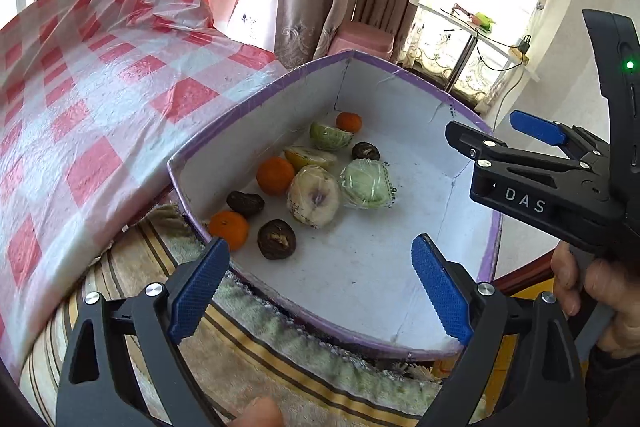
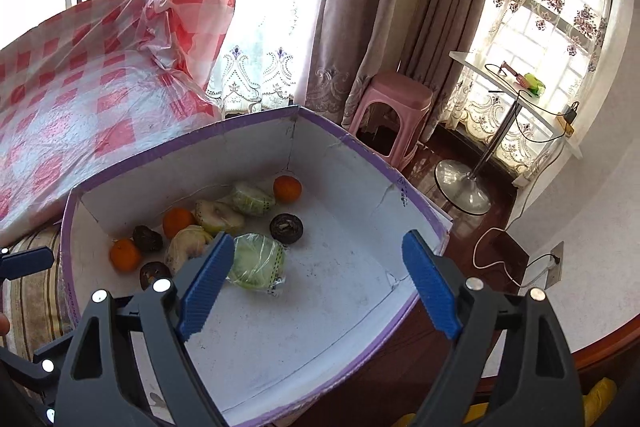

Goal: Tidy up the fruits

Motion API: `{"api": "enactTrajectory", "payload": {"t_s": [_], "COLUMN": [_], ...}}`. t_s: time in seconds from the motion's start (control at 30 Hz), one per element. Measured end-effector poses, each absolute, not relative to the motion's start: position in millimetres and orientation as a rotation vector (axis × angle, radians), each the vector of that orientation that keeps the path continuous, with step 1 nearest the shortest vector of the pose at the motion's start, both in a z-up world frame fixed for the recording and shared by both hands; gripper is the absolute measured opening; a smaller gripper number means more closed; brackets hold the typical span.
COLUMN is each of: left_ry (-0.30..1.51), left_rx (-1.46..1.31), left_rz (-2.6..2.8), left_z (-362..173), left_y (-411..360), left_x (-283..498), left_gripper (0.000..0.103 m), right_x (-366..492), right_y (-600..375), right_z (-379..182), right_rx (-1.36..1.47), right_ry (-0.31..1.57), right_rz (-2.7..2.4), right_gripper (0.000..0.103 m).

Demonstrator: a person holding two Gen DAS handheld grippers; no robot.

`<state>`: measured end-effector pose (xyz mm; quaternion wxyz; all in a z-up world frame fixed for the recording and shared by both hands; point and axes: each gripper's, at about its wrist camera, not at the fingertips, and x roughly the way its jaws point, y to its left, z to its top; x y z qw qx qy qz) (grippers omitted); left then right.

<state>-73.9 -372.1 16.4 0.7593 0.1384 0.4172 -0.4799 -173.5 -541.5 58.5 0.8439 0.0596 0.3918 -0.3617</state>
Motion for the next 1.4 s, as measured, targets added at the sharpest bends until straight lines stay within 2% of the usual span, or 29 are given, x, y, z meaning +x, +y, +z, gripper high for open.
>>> {"api": "enactTrajectory", "payload": {"t_s": [0.23,1.4], "left_ry": [0.842,0.871], "left_rx": [0.275,0.267], "left_rz": [-1.066,-0.991], "left_z": [24,17], "left_y": [-361,-360], "left_x": [-88,-80], "left_gripper": [0.098,0.098], "right_x": [-193,-187], "right_y": [-526,-528], "right_z": [58,45], "right_rx": [0.16,0.203], "right_ry": [0.792,0.803], "right_rz": [-0.803,-0.785], "right_gripper": [0.086,0.086]}}
